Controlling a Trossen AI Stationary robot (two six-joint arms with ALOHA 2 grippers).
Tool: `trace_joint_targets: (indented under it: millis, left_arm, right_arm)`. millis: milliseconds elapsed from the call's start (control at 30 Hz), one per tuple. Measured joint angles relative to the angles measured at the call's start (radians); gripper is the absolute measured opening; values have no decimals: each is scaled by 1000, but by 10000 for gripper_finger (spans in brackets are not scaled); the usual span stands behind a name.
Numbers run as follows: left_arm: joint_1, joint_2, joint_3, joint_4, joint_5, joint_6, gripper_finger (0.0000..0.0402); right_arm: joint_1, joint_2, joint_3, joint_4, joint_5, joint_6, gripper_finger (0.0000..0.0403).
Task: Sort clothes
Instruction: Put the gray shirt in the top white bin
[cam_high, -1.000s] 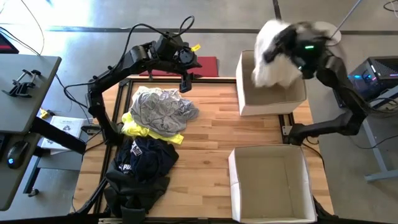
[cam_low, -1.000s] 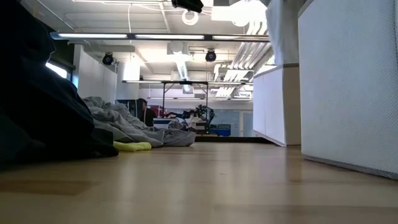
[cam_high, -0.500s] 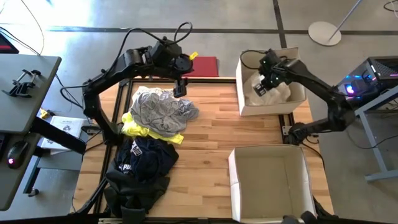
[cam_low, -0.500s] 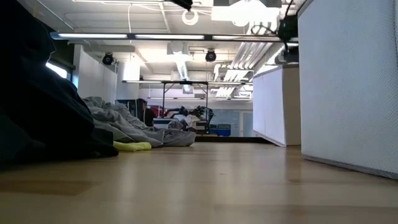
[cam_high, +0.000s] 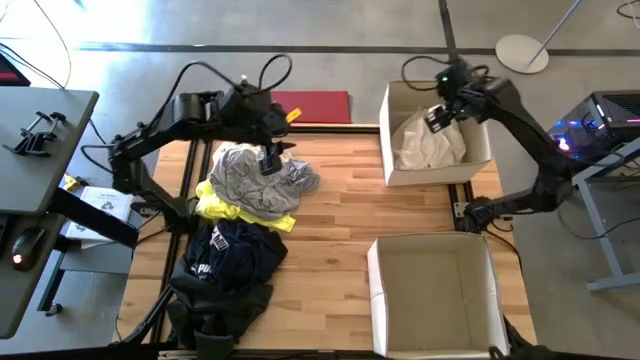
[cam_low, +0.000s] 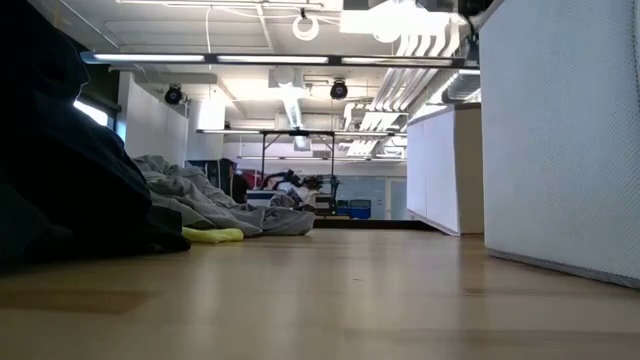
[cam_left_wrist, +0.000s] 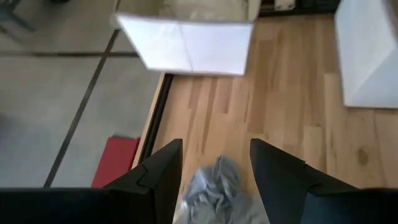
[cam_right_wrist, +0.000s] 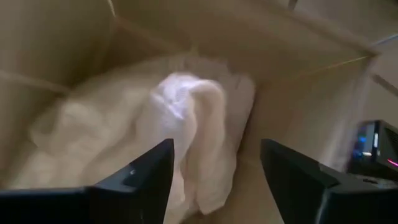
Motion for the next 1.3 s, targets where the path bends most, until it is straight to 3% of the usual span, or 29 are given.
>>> trace_joint_targets:
  millis: [167,433,633,933,1167,1300]
  left_arm:
    - [-37,-166,-291,160,-72,-77,174]
    - [-58,-411,-732,288,-141,-268,174]
    - [-24,-462,-950,382,-164,-351,174]
    - [90,-256,-1033,422,-128,-346,176]
    - [186,-26,-1033,421,-106,-339,198]
    - [200,103,-1027,428,-107,-315,178]
  right_arm:
    - [86,-96,-27,83,-58,-53,228]
    - [314,-259,-311,384,-375,-72,229]
    - [584,-376,-508,715,-401,-28,228]
    - [929,-400,-629,1077,-396,-33,228]
    - [1065,-391,-637,1088,-268,-32,228]
    - [1107,-378,-637,1084,-194,-27,228]
